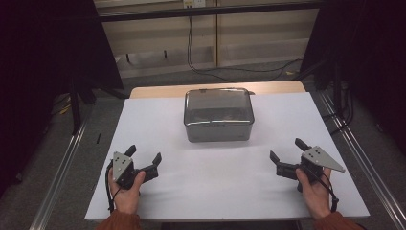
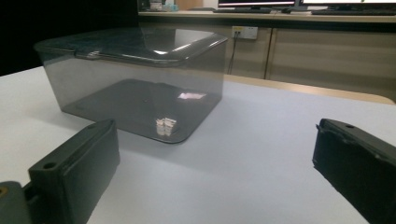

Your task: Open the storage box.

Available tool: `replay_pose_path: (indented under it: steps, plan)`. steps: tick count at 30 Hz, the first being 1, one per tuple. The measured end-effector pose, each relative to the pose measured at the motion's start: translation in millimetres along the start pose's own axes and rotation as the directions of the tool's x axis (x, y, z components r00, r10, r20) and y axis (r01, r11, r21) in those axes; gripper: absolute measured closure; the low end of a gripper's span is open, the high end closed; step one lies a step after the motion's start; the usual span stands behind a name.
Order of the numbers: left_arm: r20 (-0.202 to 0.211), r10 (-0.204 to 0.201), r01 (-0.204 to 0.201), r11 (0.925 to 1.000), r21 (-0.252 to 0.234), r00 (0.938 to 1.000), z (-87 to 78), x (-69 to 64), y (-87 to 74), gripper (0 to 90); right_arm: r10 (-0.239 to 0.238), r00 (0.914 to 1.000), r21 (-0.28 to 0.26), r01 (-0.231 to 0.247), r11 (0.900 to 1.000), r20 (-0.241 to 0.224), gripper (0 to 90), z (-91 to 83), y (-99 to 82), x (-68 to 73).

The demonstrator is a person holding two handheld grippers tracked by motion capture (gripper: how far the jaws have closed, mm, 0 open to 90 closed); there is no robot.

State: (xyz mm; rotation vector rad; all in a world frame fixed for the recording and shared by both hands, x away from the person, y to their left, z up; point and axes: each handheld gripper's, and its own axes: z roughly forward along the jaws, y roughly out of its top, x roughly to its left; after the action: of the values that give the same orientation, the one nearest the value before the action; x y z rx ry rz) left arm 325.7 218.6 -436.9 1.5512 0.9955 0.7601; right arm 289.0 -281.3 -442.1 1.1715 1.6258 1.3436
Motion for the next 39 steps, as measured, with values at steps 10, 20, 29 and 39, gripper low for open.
replay_pose_path:
  steps: [10, 20, 29, 39]
  plan:
    - [0.029, -0.009, 0.008, 0.9999, 0.01, 0.9995, 0.2, -2.0, -0.1, 3.6, -0.005, 0.9987, -0.001, 0.005, 1.0, -0.051, 0.0, 6.2, 4.4, 9.0]
    - [0.04, 0.0, 0.0, 1.0, 0.0, 0.9992, -2.2, -3.2, 1.4, 3.6, -0.02, 0.9953, -0.005, 0.02, 0.9998, -0.095, 0.1, 15.5, 9.8, 19.7]
    - [0.041, 0.006, -0.006, 1.0, 0.0, 0.9991, -1.5, -3.9, 1.4, 3.7, -0.036, 0.988, 0.0, 0.037, 0.9993, -0.15, 0.0, 34.6, 17.6, 32.2]
    - [0.035, 0.005, -0.005, 1.0, 0.002, 0.9994, -0.4, -2.4, 1.4, 3.7, -0.054, 0.9809, -0.027, 0.05, 0.9984, -0.187, 0.0, 56.9, 35.2, 48.3]
